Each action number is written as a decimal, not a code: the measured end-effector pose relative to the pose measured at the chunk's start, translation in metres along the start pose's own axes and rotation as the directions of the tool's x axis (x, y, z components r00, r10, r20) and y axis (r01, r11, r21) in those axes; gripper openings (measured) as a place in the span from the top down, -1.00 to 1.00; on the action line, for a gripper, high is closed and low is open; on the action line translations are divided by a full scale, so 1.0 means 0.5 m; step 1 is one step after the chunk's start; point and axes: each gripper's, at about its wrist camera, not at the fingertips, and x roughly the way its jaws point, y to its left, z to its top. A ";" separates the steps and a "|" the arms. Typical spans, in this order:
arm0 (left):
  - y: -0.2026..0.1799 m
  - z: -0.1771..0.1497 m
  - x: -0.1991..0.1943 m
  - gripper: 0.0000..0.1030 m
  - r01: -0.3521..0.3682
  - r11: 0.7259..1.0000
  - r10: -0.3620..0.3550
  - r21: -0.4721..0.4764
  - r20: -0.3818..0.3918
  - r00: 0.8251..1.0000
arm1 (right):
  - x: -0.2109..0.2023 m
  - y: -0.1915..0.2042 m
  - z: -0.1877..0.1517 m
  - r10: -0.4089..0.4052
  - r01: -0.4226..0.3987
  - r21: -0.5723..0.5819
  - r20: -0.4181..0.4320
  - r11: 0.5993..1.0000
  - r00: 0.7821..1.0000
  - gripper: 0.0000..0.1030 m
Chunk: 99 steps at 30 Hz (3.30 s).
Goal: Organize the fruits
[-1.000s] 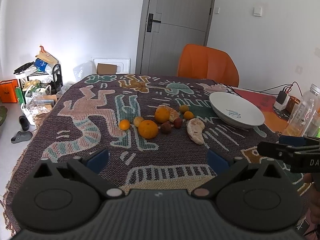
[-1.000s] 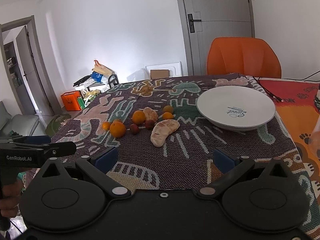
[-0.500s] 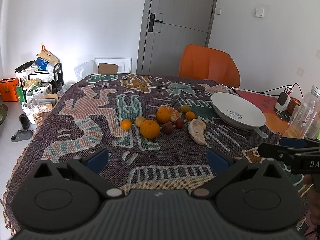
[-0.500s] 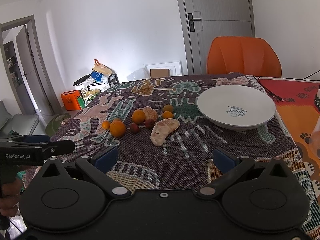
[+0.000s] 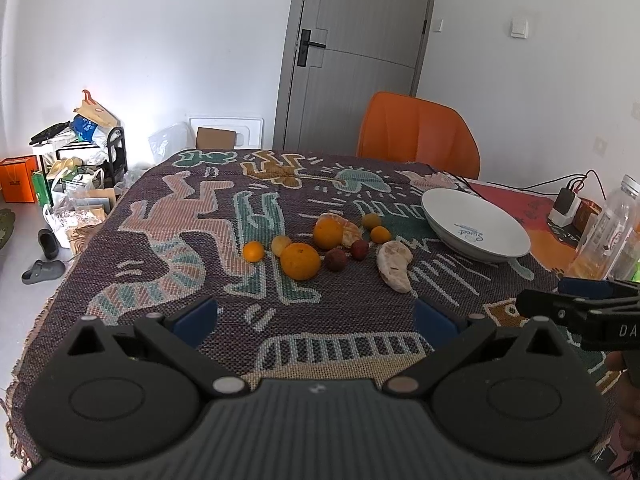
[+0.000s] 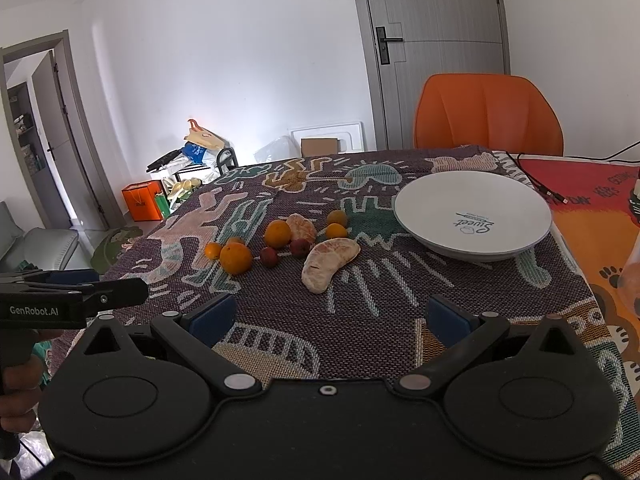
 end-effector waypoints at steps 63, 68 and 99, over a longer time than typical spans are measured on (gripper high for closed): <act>0.054 0.027 0.209 -0.25 0.022 0.992 -0.020 -0.121 0.020 1.000 | 0.221 -0.039 0.013 0.108 -0.101 0.120 -0.059 0.988 0.992 -0.36; 0.056 0.027 0.235 -0.14 0.028 0.991 -0.028 -0.129 0.004 1.000 | 0.247 -0.042 0.016 0.116 -0.105 0.135 -0.078 0.985 0.990 -0.27; 0.084 0.030 0.257 0.23 0.044 0.979 -0.044 -0.199 0.004 0.999 | 0.358 -0.025 0.049 0.116 -0.103 0.115 -0.111 0.988 0.987 -0.13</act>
